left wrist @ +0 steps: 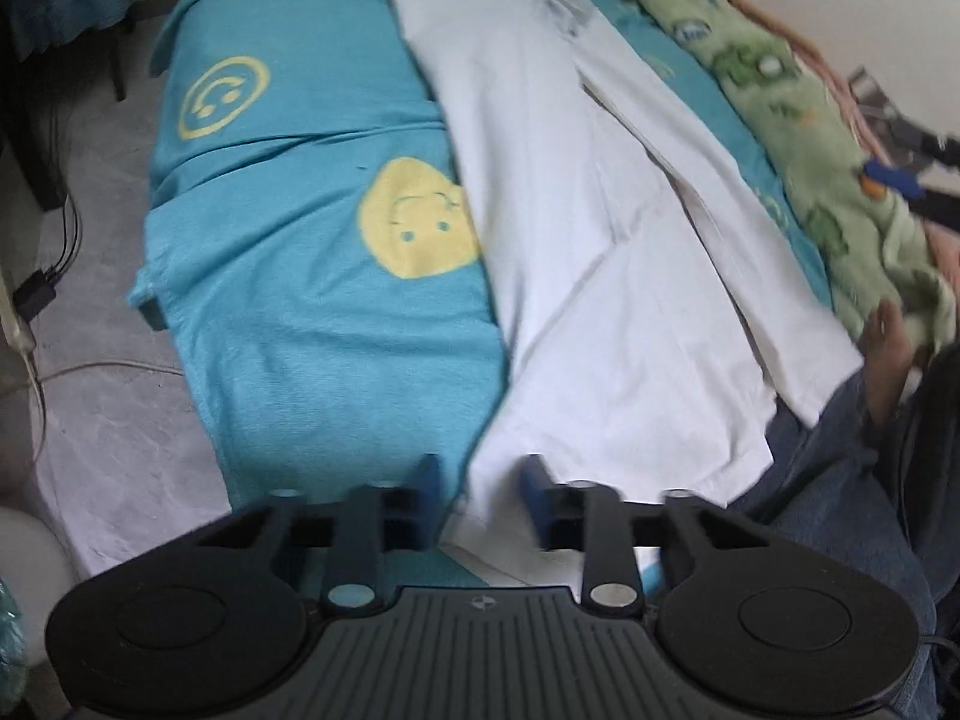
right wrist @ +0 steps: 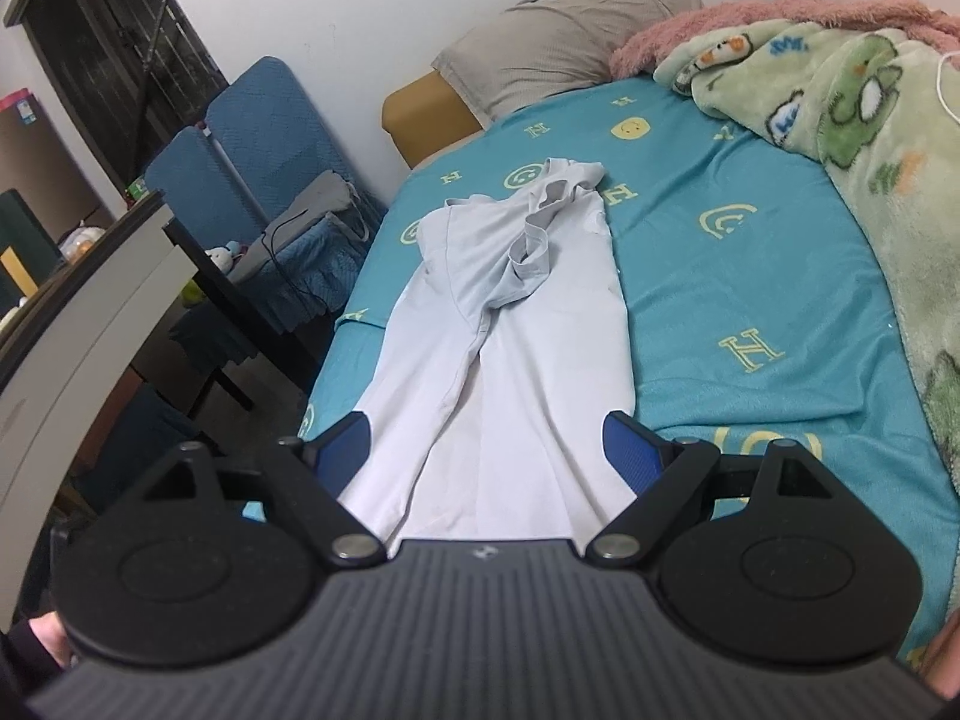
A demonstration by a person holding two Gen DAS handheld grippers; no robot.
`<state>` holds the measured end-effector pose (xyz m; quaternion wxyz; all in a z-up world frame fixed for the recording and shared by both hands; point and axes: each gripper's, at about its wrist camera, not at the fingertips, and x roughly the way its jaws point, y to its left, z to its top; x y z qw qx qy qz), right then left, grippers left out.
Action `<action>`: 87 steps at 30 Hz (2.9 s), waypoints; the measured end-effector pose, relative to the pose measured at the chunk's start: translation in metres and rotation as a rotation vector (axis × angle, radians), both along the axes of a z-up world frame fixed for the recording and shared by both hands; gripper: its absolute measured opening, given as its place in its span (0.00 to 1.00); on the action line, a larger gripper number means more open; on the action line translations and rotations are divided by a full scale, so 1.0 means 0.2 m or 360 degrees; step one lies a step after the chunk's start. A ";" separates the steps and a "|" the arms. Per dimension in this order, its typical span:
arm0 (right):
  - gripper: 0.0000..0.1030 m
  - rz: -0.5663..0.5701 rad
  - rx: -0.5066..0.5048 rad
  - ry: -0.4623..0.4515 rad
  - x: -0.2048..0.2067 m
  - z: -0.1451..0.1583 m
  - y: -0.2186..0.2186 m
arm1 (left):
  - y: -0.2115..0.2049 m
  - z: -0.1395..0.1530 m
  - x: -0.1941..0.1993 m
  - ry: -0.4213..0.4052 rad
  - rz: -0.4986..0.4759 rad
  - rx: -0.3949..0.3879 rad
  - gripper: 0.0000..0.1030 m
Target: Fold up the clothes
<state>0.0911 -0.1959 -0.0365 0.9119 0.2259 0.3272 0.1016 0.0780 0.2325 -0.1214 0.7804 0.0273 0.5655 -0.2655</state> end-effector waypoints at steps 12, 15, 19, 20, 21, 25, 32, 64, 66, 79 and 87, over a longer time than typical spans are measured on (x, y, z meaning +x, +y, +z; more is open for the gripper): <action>0.83 -0.0052 -0.0003 -0.0048 -0.07 0.03 -0.09 | -0.60 0.54 -0.38 -0.0554 -0.0174 0.0482 0.02; 0.83 -0.0054 0.0036 -0.0054 -0.08 0.04 -0.11 | -0.74 0.61 -0.50 -0.0633 -0.0184 0.0452 0.02; 0.83 -0.0046 0.0070 -0.0049 -0.09 0.03 -0.14 | -0.92 0.54 -0.57 -0.0620 -0.0187 0.0405 0.02; 0.83 -0.0043 0.0080 -0.0035 -0.08 0.02 -0.15 | -0.96 0.50 -0.56 -0.0589 -0.0196 0.0414 0.02; 0.83 -0.0041 0.0091 -0.0021 -0.08 0.01 -0.15 | -0.99 0.45 -0.56 -0.0550 -0.0205 0.0429 0.02; 0.83 -0.0023 0.0166 0.0087 -0.05 -0.05 -0.18 | -1.07 0.28 -0.52 -0.0403 -0.0215 0.0431 0.02; 0.83 0.0030 0.0269 0.0265 -0.03 -0.15 -0.18 | -0.98 0.23 -0.40 -0.0112 -0.0052 0.0002 0.09; 0.51 0.0150 0.0266 0.0295 0.14 -0.24 -0.03 | -0.89 0.15 -0.07 -0.0276 0.0309 -0.0101 0.60; 0.45 0.0233 0.0306 0.0314 0.25 -0.26 0.03 | -0.84 0.14 -0.05 -0.0268 0.0375 -0.0136 0.60; 0.41 0.0387 0.0350 0.0472 0.75 -0.63 0.39 | -0.55 0.20 0.01 -0.0608 0.0936 -0.0047 0.63; 0.06 0.0323 0.0288 0.0406 0.75 -0.65 0.41 | -0.50 0.14 0.08 -0.0512 0.0996 -0.0149 0.63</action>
